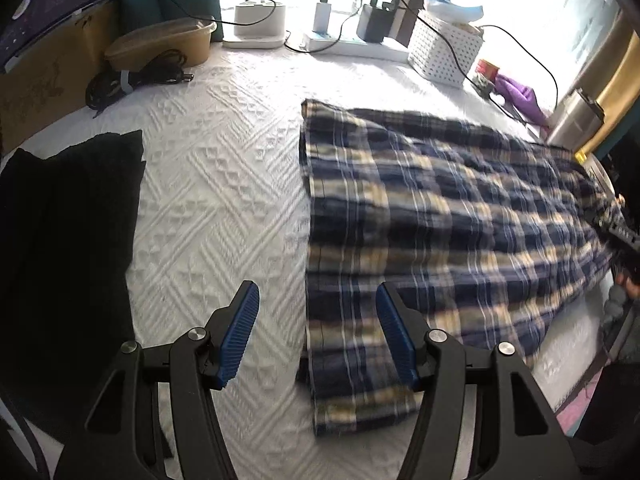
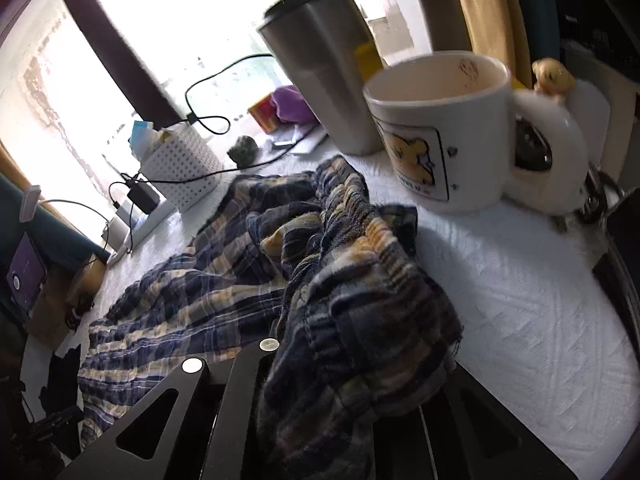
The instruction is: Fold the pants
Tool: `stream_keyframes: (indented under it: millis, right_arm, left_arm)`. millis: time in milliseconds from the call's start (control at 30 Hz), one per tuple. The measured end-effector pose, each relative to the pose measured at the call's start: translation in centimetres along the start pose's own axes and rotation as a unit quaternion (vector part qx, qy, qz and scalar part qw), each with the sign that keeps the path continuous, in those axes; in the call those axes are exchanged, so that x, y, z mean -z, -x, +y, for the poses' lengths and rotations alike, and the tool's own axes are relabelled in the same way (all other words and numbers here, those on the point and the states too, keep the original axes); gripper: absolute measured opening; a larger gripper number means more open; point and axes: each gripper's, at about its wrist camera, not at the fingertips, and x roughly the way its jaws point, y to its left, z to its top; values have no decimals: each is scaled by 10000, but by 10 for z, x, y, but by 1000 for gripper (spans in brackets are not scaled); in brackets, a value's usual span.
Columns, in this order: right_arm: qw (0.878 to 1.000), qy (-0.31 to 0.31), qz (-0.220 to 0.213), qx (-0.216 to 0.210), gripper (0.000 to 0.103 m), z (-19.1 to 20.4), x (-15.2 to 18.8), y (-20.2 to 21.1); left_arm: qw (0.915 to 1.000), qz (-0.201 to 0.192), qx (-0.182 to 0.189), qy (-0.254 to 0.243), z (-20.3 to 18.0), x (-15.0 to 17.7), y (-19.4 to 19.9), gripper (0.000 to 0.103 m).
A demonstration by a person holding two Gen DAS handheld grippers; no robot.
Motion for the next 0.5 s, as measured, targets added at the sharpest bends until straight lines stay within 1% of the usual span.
stream_keyframes:
  millis: [100, 167, 200, 233, 267, 300, 367, 467, 500]
  right_arm:
    - [9999, 40, 102, 60, 10, -1, 1, -1]
    - [9996, 124, 193, 158, 14, 0, 3, -3]
    - [9993, 164, 226, 232, 22, 0, 5, -3]
    - [9990, 186, 262, 301, 37, 0, 6, -3]
    - [9992, 185, 259, 254, 49, -1, 8, -1]
    - [9993, 168, 269, 199, 53, -1, 9, 2]
    - [9992, 188, 271, 226, 76, 1, 12, 6]
    - [9992, 225, 211, 261, 77, 5, 15, 5]
    - [9994, 196, 130, 253, 77, 5, 16, 4]
  left_arm:
    - [10000, -61, 23, 18, -2, -7, -6, 60]
    - [9999, -81, 71, 3, -1, -11, -8, 60]
    - [9999, -86, 94, -5, -1, -13, -10, 60]
    - [9999, -88, 110, -10, -1, -14, -12, 60]
    - [9999, -97, 130, -15, -1, -16, -14, 60]
    - [9999, -99, 139, -20, -1, -17, -15, 60]
    - [9998, -100, 174, -29, 0, -20, -17, 60]
    - [9997, -178, 188, -44, 3, -23, -16, 60]
    - [9996, -210, 186, -47, 5, -24, -15, 60]
